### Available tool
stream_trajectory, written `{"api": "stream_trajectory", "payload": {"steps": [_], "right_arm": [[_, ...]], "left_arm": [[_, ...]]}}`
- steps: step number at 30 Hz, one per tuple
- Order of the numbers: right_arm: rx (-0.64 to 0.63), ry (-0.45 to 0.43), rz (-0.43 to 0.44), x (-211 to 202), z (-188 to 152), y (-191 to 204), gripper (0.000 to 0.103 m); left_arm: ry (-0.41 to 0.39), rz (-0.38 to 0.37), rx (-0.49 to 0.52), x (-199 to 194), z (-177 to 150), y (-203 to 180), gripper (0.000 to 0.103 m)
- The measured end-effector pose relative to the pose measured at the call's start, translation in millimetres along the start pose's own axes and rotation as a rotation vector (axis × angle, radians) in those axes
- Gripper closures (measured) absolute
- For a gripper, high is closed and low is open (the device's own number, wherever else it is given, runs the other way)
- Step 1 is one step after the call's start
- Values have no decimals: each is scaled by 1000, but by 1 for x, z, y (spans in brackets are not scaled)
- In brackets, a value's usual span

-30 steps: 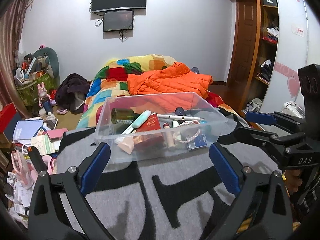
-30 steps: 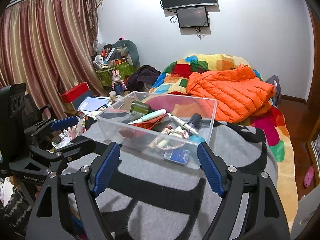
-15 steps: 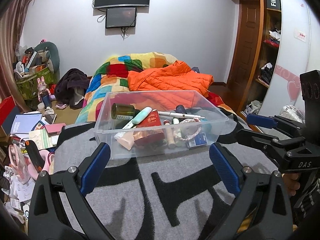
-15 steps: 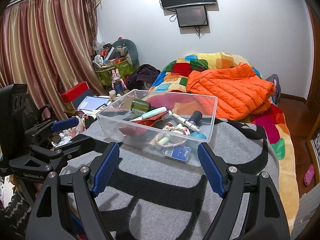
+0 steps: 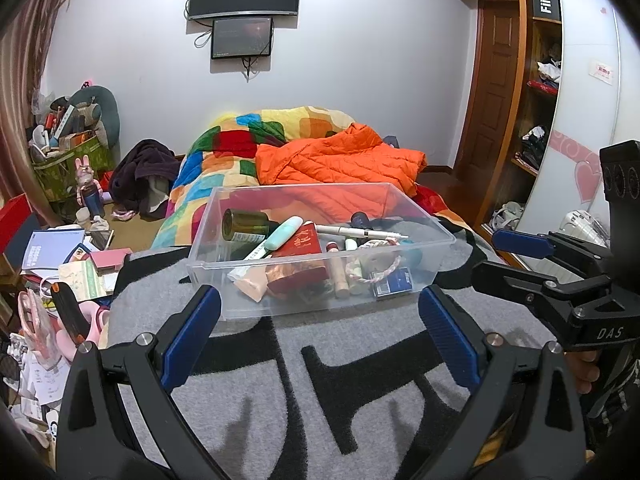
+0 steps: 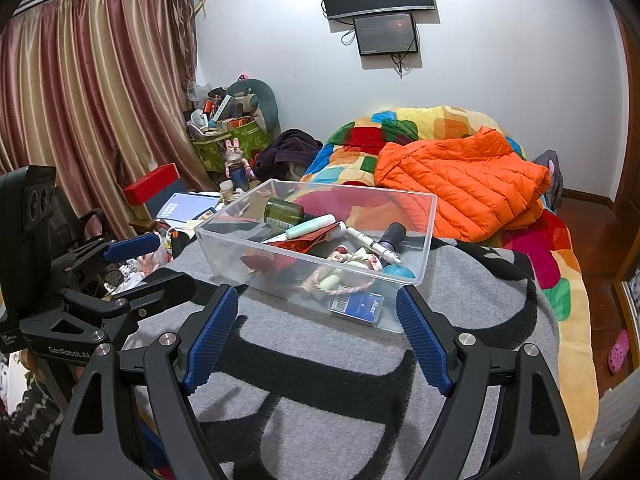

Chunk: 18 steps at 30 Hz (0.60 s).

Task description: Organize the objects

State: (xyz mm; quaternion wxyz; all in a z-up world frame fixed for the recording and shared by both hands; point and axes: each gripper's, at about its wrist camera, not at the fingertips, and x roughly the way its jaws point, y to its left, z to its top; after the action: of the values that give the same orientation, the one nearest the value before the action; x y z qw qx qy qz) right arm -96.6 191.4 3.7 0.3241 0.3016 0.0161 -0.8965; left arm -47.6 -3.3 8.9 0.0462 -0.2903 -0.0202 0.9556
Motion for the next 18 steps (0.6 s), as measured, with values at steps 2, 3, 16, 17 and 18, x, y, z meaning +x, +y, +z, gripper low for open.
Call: {"api": "stream_trajectory", "payload": {"steps": [2, 3, 16, 17, 18], "right_arm": [[0, 0, 0, 0, 0, 0, 24], [1, 0, 1, 0, 0, 0, 23], [1, 1, 3, 0, 0, -1, 22], [2, 1, 3, 0, 0, 0, 22], [1, 2, 3, 0, 1, 0, 22]], "left_arm": [[-1, -1, -2, 0, 0, 0, 3], [1, -1, -3, 0, 0, 0, 3], [10, -16, -19, 1, 1, 2, 3], [12, -19, -20, 1, 1, 2, 3], [16, -22, -21, 1, 1, 2, 3]]}}
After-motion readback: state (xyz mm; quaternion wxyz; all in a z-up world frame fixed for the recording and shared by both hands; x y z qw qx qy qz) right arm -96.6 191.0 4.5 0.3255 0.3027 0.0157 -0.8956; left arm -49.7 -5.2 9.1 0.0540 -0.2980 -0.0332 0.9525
